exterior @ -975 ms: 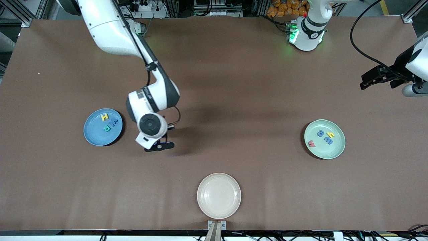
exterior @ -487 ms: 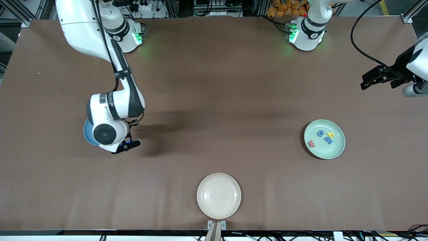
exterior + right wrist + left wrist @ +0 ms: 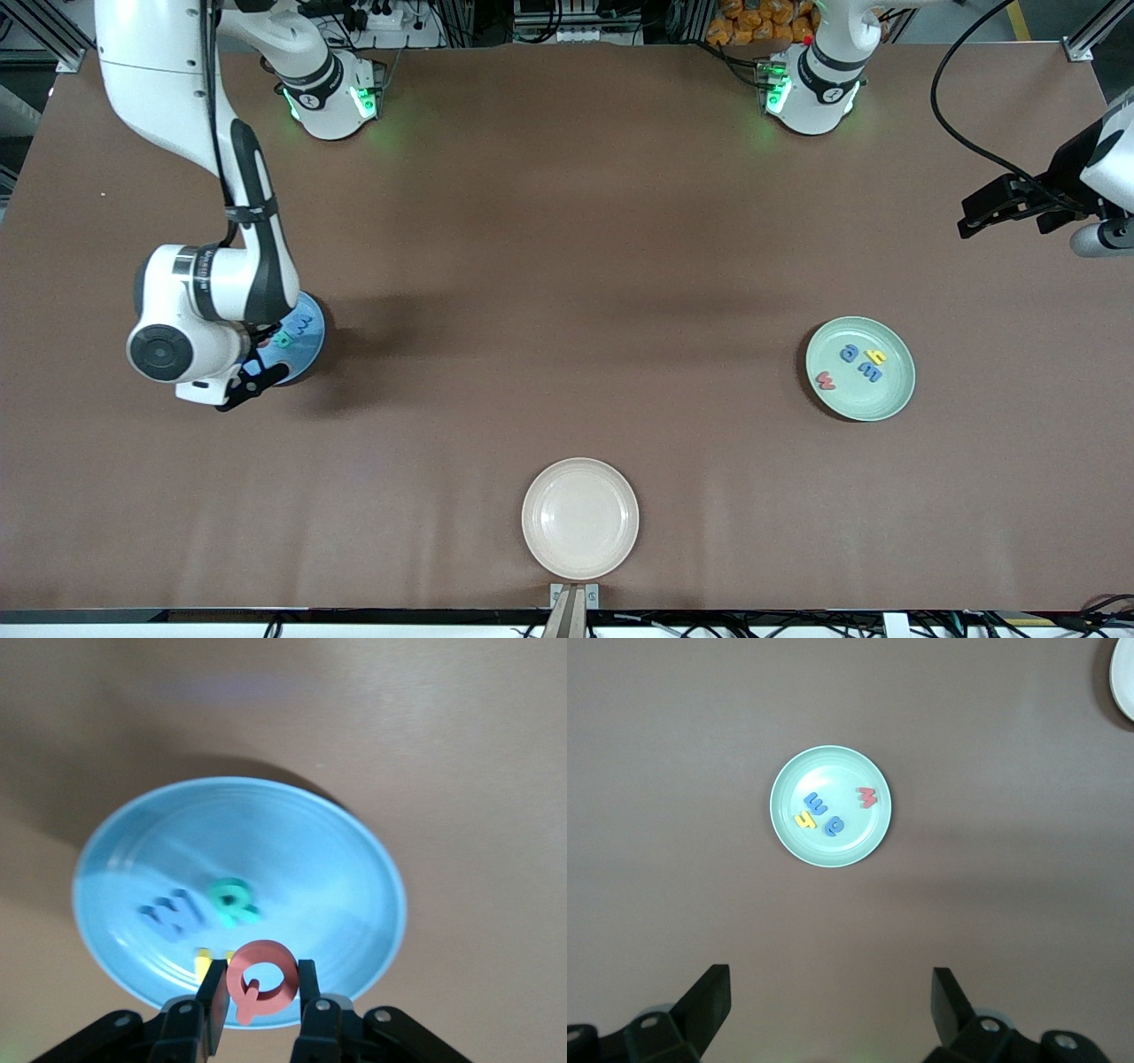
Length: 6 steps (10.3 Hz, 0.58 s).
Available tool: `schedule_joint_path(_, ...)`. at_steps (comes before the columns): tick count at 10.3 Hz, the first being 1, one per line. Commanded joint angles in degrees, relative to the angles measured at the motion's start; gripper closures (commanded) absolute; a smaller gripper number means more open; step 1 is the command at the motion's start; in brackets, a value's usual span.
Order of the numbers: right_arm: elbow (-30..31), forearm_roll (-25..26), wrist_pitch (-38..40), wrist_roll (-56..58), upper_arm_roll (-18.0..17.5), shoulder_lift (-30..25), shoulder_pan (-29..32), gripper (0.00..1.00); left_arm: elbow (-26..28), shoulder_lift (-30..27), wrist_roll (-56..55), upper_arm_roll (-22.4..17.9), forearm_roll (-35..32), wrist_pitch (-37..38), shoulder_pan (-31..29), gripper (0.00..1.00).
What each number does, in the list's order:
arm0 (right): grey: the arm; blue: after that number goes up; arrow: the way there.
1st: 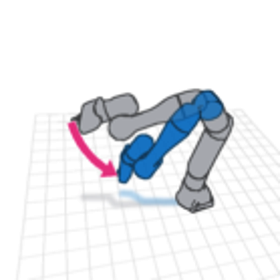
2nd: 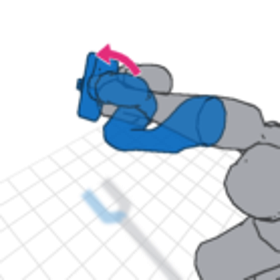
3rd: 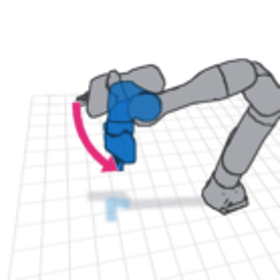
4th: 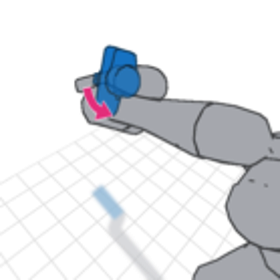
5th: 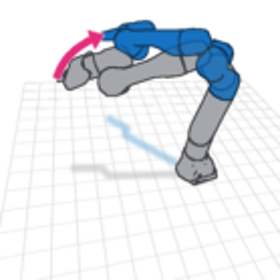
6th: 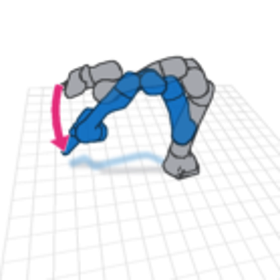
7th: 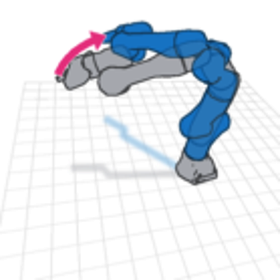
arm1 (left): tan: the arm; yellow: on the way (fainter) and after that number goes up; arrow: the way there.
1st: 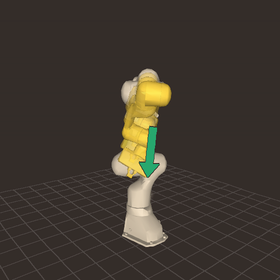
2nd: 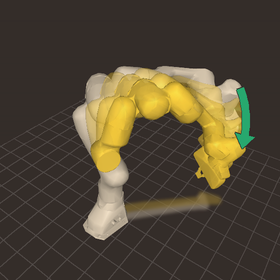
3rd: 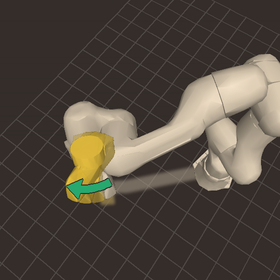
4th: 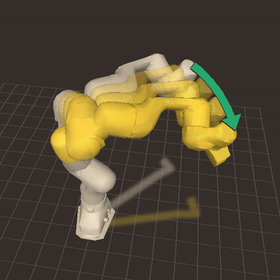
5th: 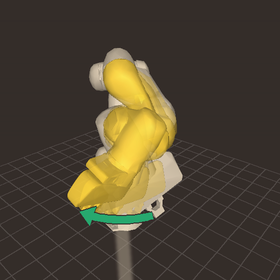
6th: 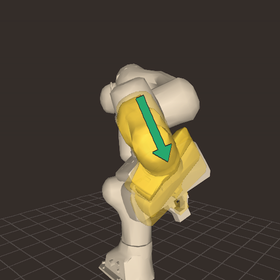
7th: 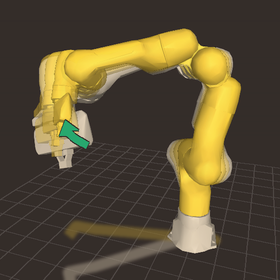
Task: Sort uppercase to blue plate, lowercase to green plate
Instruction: 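Lift the pink Q and carry it over the blue plate, then lower the Q onto the blue plate and open the right gripper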
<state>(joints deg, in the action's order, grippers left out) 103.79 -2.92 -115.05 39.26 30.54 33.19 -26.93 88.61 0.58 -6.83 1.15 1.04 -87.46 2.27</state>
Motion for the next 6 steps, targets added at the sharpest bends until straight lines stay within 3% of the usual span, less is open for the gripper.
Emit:
schedule_joint_path(1,3.4,0.8,-4.7,5.9,0.0,-1.0,1.7,0.68,-1.0,0.2,0.9,0.2,-1.0,1.1,-0.2,0.00)
schedule_joint_path(3,5.4,0.5,-6.3,5.2,0.0,-0.8,2.0,0.65,-1.0,0.2,0.8,0.3,-1.0,1.1,-0.2,0.00)
schedule_joint_path(4,5.6,0.3,-6.2,5.2,-0.1,-0.8,2.2,0.58,-0.9,0.2,0.8,0.2,-1.0,1.1,-0.2,0.00)
schedule_joint_path(6,6.2,-0.3,-5.8,5.0,-0.2,-0.8,2.4,0.27,-0.9,0.2,0.9,0.3,-1.0,1.1,-0.2,0.00)
